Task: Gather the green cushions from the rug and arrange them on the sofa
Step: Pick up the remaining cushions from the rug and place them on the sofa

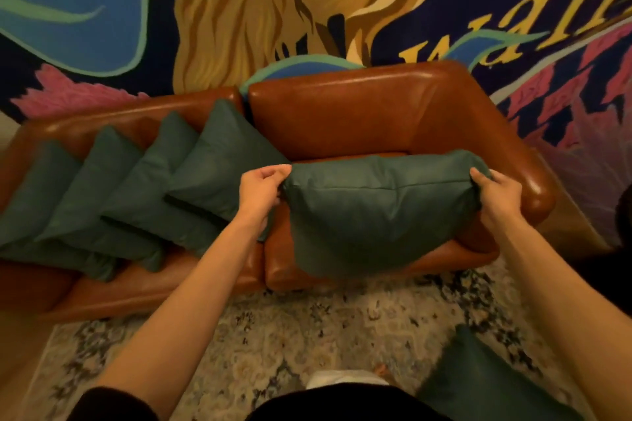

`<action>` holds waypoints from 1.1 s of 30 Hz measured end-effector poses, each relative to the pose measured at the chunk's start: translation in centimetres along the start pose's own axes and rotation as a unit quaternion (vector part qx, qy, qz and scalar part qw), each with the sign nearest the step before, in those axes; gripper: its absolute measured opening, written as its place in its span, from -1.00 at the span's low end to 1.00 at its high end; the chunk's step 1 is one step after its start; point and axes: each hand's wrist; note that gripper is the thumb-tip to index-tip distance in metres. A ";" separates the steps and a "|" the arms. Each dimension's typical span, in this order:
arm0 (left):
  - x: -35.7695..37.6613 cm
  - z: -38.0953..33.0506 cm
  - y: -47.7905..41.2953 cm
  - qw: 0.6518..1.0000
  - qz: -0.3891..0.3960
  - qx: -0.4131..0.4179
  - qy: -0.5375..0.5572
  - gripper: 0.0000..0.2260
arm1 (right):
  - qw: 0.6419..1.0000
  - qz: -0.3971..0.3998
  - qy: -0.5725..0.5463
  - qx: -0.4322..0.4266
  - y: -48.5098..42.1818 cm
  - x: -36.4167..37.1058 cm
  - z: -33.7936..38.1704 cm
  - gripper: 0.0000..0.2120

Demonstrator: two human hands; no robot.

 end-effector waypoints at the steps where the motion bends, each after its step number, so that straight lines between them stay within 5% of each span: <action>1: 0.7 -0.1 -0.3 1.000 0.000 -0.012 0.022 -0.90 | 1.000 0.002 0.005 0.003 -1.3 0.7 0.3 -0.71; 5: 2.8 -1.3 -1.4 0.993 0.032 -0.056 0.095 -0.70 | 0.999 -0.010 0.040 0.017 -5.8 3.0 1.8 -0.73; 9: 4.1 -3.9 -3.0 0.973 0.147 -0.038 0.172 -0.65 | 0.998 -0.033 0.043 0.013 -9.6 4.5 2.9 -0.71; 22: 1.6 -8.4 -14.7 0.929 0.332 -0.050 0.159 -0.64 | 0.998 -0.053 0.045 0.005 -14.2 13.7 5.9 -0.67; 27: -0.1 -5.9 -19.5 0.955 0.270 -0.051 0.111 -0.76 | 0.998 -0.005 0.067 0.004 -15.1 16.3 5.9 -0.79; 30: -1.2 -2.3 -22.6 0.981 0.151 -0.115 0.044 -0.70 | 0.995 0.047 0.084 -0.006 -15.6 18.3 5.8 -0.93; 33: -1.8 0.8 -23.9 0.978 0.112 -0.176 0.006 -0.70 | 0.989 0.116 0.088 -0.025 -15.8 21.0 5.8 -0.91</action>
Point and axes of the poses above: each hand's wrist, its own y-axis away from the middle knuckle, its own x-axis out of the palm, z = x × y, and after that the axes turned 9 degrees about -y, right-handed
